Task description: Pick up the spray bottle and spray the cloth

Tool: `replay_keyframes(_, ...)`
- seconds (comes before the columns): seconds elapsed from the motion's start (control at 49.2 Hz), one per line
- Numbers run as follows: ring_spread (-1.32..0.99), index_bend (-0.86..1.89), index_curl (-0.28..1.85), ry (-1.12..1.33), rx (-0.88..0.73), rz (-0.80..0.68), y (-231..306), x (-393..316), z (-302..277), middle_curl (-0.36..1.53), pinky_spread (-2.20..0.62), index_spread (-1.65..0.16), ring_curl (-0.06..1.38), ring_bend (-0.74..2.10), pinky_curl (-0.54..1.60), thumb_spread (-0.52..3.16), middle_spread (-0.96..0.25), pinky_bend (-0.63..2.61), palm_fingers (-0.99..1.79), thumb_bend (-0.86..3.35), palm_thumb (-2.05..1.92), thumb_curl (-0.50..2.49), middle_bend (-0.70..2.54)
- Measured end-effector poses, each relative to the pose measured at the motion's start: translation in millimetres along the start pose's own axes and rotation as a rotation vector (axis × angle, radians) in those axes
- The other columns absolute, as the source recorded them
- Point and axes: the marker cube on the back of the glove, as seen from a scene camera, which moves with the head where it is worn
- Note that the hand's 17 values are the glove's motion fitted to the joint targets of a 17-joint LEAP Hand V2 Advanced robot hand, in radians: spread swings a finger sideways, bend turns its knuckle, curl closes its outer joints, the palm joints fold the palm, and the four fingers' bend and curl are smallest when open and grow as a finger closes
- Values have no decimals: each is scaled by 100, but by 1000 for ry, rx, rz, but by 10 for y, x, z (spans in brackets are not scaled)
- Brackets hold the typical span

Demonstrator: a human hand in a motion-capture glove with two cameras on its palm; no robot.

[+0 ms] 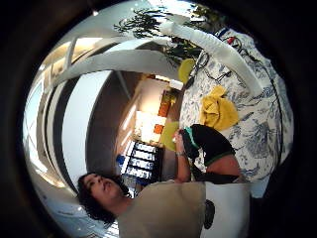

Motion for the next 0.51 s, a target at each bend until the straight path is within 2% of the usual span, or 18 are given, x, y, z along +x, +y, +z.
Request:
replay_keyframes(0.081,1,13,33,-72,168,49,2,-81,196,44,14,-29,39,51,41,109,6,54,30,-2,71,44,34)
replay_keyframes(0.142,2,13,32,-145,195,104,14,-182,360,43,16,-29,38,52,39,105,7,51,34,1,79,46,33)
replay_keyframes(0.244,2,12,30,-193,250,-49,-78,-273,560,42,18,-28,37,52,37,101,7,48,35,3,89,48,32)
replay_keyframes(0.305,2,11,29,-167,304,-63,-259,-334,620,42,18,-27,37,51,37,99,7,46,36,3,93,48,31)
replay_keyframes(0.508,2,9,25,-113,488,179,-1070,-332,708,41,19,-23,38,53,35,93,7,39,34,-1,98,49,32)
